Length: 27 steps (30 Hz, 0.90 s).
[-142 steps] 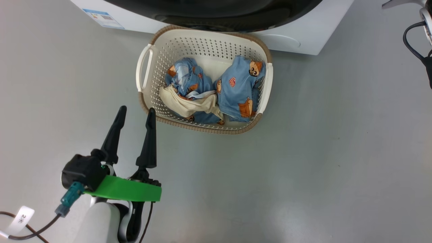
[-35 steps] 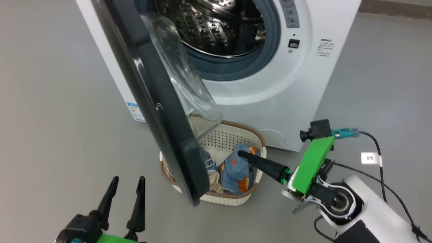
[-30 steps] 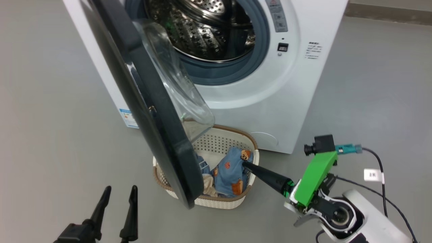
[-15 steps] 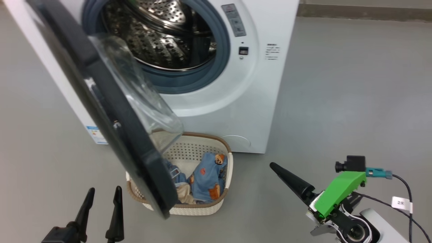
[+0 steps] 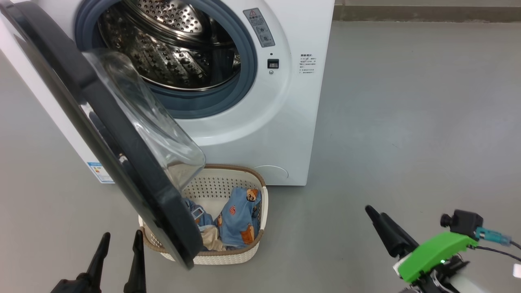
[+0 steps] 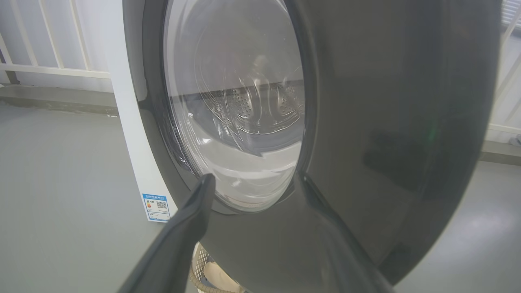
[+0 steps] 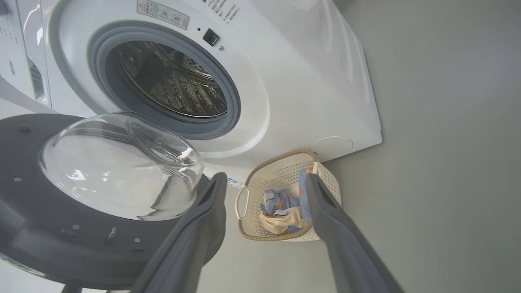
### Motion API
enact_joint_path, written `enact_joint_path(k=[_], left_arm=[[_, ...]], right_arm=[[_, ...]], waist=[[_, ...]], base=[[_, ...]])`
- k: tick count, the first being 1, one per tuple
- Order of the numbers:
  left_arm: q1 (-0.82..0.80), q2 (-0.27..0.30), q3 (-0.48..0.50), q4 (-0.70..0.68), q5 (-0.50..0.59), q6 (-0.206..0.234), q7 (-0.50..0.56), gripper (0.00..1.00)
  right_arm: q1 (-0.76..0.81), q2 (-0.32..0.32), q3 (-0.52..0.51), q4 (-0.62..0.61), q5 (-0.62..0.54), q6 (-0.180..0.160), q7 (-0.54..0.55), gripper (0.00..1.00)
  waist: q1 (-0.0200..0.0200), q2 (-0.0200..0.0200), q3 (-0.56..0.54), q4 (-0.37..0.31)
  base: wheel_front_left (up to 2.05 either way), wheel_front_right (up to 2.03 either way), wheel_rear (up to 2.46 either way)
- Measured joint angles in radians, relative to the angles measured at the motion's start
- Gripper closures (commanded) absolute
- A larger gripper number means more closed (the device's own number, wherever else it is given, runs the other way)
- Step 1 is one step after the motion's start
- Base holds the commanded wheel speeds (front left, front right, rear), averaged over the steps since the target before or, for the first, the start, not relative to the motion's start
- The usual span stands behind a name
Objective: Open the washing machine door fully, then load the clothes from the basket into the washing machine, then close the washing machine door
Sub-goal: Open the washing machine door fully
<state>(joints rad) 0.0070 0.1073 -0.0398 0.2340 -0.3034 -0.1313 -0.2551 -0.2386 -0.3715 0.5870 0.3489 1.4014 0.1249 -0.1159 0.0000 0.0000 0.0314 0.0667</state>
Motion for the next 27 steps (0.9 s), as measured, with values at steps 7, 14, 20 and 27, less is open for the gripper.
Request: enact_joint_path(k=[7,14,20,27], left_arm=[[0.0,-0.003,0.004,0.0,0.0,0.0,0.0,0.0],[0.001,-0.007,0.011,0.0,0.0,0.0,0.0,0.0],[0.004,-0.011,0.011,-0.001,0.0,0.0,0.0,0.0],[0.005,-0.016,0.011,-0.002,0.005,0.0,0.0,0.0]], right_arm=[[-0.002,-0.051,0.056,0.132,-0.135,0.0,-0.128,0.0],[0.008,0.013,-0.25,0.152,-0.429,0.0,-0.133,0.0],[0.095,0.095,-0.424,0.081,-0.681,0.0,-0.134,0.0],[0.161,0.161,-0.532,0.03,-0.843,0.0,-0.134,0.0]], waist=[[0.0,0.0,-0.003,0.011],[0.0,0.0,-0.007,0.018],[0.0,0.0,-0.01,0.025],[0.0,0.0,-0.008,0.033]], base=[[0.0,0.0,0.0],[0.0,0.0,0.0],[0.0,0.0,0.0],[0.0,0.0,0.0]])
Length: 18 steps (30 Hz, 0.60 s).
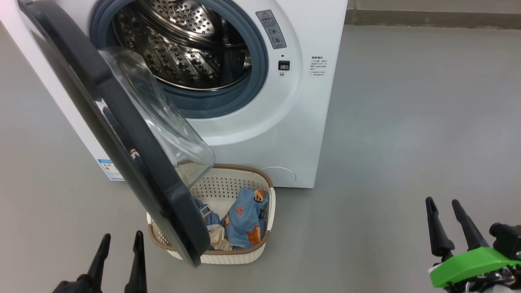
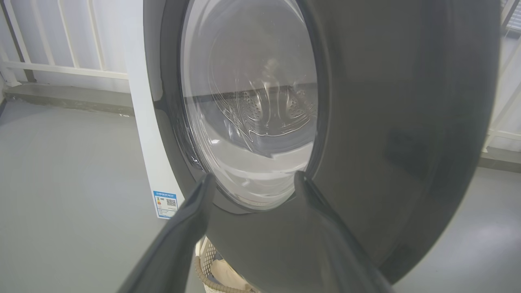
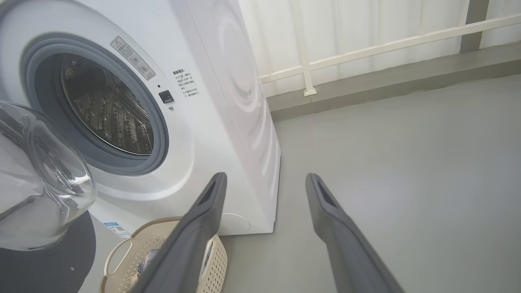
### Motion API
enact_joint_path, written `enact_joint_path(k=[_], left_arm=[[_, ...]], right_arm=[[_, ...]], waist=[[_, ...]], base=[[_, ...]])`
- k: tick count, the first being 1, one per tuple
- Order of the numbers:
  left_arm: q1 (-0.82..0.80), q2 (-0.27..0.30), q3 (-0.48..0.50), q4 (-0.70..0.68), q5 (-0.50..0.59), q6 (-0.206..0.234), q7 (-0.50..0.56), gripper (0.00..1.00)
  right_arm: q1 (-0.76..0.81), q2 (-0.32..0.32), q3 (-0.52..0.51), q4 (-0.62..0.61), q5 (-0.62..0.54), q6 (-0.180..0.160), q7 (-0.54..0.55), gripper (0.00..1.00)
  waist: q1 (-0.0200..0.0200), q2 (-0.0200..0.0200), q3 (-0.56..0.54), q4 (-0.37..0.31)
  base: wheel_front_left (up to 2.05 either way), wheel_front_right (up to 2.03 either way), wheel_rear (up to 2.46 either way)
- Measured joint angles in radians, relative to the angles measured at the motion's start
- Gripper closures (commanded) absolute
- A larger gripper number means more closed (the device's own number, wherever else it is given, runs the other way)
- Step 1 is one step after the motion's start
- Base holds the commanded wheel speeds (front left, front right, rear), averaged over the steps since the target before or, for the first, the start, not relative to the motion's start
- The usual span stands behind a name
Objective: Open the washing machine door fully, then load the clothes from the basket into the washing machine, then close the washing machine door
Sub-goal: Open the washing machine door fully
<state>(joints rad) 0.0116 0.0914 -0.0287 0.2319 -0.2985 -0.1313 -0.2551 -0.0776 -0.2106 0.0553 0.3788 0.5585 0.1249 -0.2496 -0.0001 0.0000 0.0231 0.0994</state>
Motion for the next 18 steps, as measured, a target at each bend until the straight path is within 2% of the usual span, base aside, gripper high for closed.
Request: enact_joint_path(k=[9,18], left_arm=[[-0.001,0.0,0.0,0.0,0.001,0.0,0.0,0.0],[-0.006,0.0,0.001,0.0,0.001,0.0,0.0,0.0]], right_arm=[[0.031,0.05,-0.034,0.004,-0.069,0.0,0.0,0.0],[0.031,0.053,-0.051,0.004,-0.085,0.0,0.0,0.0]], waist=[[0.0001,0.0,0.014,0.005],[0.0,0.0,0.023,0.014]], base=[[0.0,0.0,0.0],[0.0,0.0,0.0]])
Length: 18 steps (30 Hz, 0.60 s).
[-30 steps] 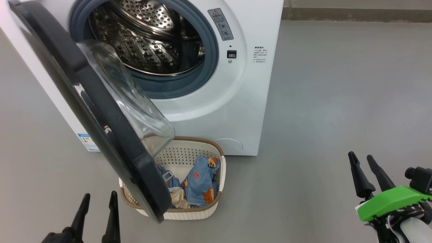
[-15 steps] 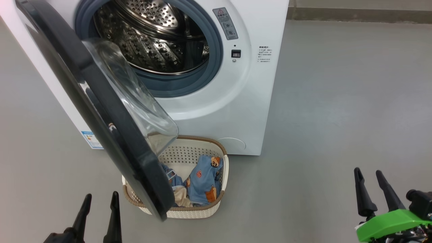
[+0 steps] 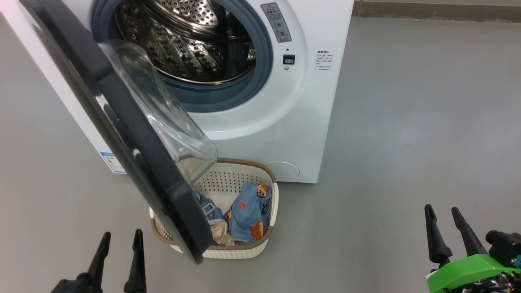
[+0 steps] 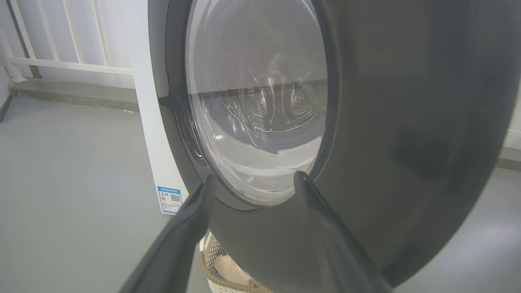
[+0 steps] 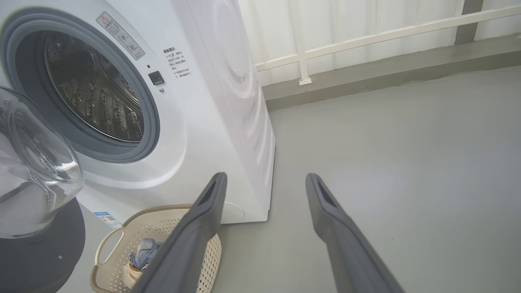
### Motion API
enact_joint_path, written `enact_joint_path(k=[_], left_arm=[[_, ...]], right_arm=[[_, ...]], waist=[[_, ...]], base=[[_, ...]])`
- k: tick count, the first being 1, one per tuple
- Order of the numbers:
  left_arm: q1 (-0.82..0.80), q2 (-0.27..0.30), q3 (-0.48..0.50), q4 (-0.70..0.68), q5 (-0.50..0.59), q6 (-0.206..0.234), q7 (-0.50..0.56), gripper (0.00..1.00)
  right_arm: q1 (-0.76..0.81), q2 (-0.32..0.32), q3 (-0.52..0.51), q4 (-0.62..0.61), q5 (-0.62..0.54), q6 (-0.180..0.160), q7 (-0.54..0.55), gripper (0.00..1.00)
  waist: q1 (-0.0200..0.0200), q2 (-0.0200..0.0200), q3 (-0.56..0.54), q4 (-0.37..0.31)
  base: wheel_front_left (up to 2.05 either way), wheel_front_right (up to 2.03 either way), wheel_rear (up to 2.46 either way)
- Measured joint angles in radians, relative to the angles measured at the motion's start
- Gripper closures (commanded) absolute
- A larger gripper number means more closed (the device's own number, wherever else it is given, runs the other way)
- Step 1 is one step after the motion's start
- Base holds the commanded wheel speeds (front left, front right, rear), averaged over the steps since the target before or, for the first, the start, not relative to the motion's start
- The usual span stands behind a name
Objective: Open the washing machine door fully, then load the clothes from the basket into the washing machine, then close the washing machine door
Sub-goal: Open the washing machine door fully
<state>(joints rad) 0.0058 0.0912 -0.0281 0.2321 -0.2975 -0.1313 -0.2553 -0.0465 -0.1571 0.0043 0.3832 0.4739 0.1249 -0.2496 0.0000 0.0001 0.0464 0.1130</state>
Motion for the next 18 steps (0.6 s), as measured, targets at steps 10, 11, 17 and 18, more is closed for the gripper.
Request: enact_joint_path(k=[10,11,17,18], left_arm=[[-0.003,-0.009,0.046,-0.058,-0.009,0.0,0.0,1.0],[-0.003,-0.01,0.053,-0.076,-0.009,0.0,0.0,1.0],[-0.025,-0.023,0.069,-0.256,-0.017,0.0,0.0,1.0],[-0.027,-0.024,0.063,-0.293,-0.015,0.0,0.0,1.0]], right_arm=[[0.0,0.001,-0.004,-0.002,-0.015,0.0,0.0,0.0],[0.0,0.001,-0.005,-0.003,-0.014,0.0,0.0,0.0],[0.012,0.001,-0.011,-0.007,-0.014,0.0,0.0,0.0],[0.017,0.001,-0.012,-0.007,-0.014,0.0,0.0,0.0]], waist=[[0.0,0.0,-0.013,0.009],[0.0,0.0,-0.015,0.011],[0.0,0.0,-0.022,0.02],[0.0,0.0,-0.024,0.021]], base=[[0.0,0.0,0.0],[0.0,0.0,0.0],[0.0,0.0,0.0],[0.0,0.0,0.0]])
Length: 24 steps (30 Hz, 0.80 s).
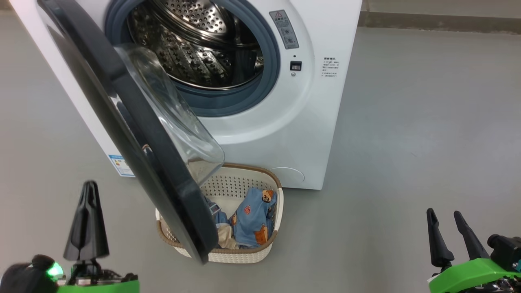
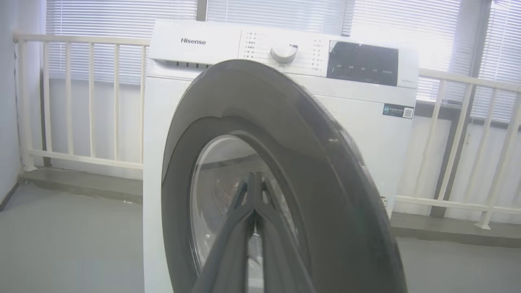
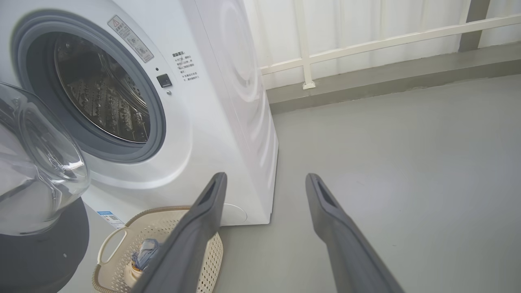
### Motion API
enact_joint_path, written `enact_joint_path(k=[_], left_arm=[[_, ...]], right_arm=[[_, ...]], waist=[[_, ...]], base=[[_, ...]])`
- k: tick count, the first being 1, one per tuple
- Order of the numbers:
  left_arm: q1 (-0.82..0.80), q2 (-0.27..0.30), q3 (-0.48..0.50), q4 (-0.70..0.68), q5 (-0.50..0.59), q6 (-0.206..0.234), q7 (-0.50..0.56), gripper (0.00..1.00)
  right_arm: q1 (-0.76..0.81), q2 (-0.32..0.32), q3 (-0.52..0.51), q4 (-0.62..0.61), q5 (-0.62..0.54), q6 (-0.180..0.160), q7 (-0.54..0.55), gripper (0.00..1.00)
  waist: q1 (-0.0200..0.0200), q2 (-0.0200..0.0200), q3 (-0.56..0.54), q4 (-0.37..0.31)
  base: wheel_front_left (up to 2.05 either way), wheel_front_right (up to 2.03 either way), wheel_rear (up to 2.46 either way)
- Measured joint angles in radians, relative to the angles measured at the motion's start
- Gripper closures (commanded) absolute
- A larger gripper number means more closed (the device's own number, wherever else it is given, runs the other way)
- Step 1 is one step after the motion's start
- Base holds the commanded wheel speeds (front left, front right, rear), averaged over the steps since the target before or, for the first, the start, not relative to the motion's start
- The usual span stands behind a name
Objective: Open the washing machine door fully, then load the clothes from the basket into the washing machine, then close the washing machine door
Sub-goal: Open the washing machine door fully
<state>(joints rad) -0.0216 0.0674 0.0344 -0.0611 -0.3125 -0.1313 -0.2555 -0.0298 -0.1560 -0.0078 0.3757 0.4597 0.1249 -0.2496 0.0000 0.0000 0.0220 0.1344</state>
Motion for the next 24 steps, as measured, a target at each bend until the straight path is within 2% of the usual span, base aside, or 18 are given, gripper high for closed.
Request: enact_joint_path(k=[7,12,18,24], left_arm=[[0.001,-0.012,-0.122,-0.227,0.033,0.0,0.012,1.0],[0.001,-0.016,-0.269,-0.295,0.04,0.0,0.064,1.0],[0.001,-0.018,-0.419,-0.227,-0.006,0.0,0.081,1.0],[0.001,-0.018,-0.458,-0.081,-0.063,0.0,0.078,1.0]], right_arm=[[0.002,0.0,-0.001,-0.008,0.0,0.0,0.0,0.0],[0.002,0.001,0.001,-0.009,0.0,0.0,0.0,0.0],[0.002,0.001,0.003,-0.009,0.0,0.0,0.0,0.0],[0.002,0.002,0.005,-0.008,0.0,0.0,0.0,0.0]], waist=[[0.0,0.0,-0.014,0.002],[0.0,0.0,-0.016,-0.004],[0.0,0.0,-0.013,-0.013],[0.0,0.0,-0.01,-0.024]], base=[[0.0,0.0,0.0],[0.0,0.0,0.0],[0.0,0.0,0.0],[0.0,0.0,0.0]])
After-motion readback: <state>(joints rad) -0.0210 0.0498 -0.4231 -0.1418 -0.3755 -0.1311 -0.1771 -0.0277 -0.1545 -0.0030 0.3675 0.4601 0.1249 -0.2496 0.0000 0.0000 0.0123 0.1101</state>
